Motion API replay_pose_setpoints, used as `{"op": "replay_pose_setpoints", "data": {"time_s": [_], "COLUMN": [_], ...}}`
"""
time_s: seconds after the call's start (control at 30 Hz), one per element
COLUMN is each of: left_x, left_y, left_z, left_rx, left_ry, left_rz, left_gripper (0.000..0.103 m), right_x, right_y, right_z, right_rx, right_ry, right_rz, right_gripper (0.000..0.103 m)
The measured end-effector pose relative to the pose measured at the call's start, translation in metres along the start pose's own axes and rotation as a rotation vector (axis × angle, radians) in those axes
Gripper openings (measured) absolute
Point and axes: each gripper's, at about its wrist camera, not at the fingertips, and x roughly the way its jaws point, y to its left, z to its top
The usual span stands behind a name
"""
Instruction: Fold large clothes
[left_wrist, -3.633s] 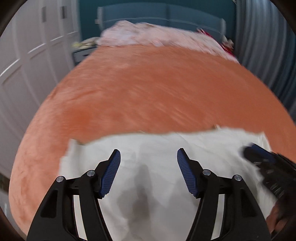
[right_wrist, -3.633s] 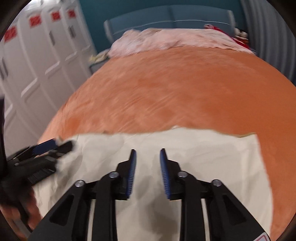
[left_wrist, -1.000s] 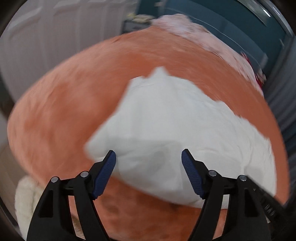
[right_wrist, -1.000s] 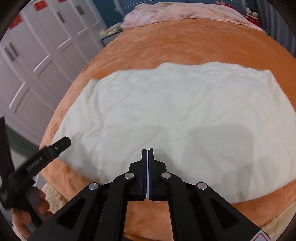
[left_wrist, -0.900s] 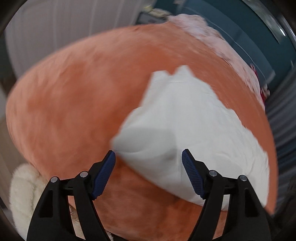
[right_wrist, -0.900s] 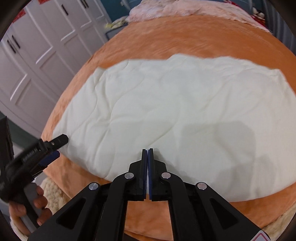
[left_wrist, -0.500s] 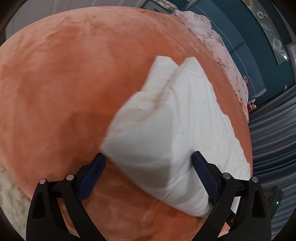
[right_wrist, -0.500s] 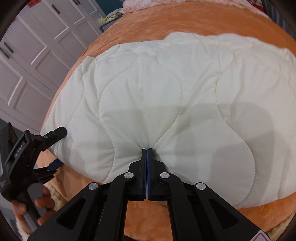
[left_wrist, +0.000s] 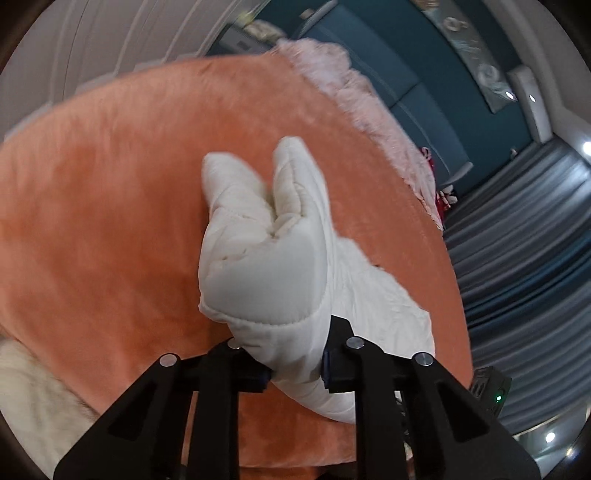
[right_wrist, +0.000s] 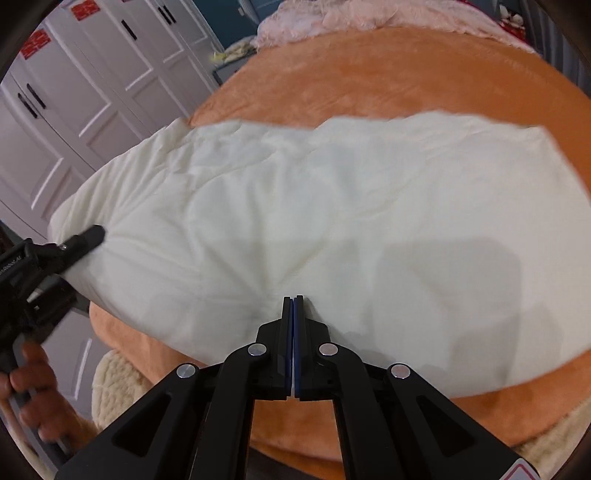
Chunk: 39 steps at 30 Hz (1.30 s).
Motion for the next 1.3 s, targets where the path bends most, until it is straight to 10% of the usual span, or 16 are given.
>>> {"op": "replay_pose_setpoints", "data": {"time_s": [0.43, 0.57, 1.07, 1.23, 1.3], "left_x": [-0.059, -0.045, 0.073, 0.051, 0.035], "left_y": [-0.096, -0.146, -0.209, -0.207, -0.201], "left_z": [-0.034, -0.052, -0.161, -0.164, -0.161], "left_rx": [0.354, 0.475, 0.721, 0.736, 0.71], "left_ry": [-0.094, -0.064, 0.177, 0.151, 0.14], "left_rz": [0.03, -0.041, 0.072, 0.07, 0.033], "left_gripper": [0.018, 0.018, 0.022, 0.056, 0.067], "right_x": [0.056, 0.017, -0.123, -0.156, -0.167], "right_y": [0.051, 0.012, -0.129, -0.117, -0.104], "right_z": [-0.03, -0.028, -0.057, -0.035, -0.021], "right_rx": [-0.102, -0.001, 0.234, 0.175, 0.137], "right_ry": [0.114, 0.087, -0.11, -0.183, -0.212], "right_rz": [0.146, 0.243, 0.031, 0.043, 0.056], "right_gripper": [0.005, 0.005, 0.006, 0.012, 0.046]}}
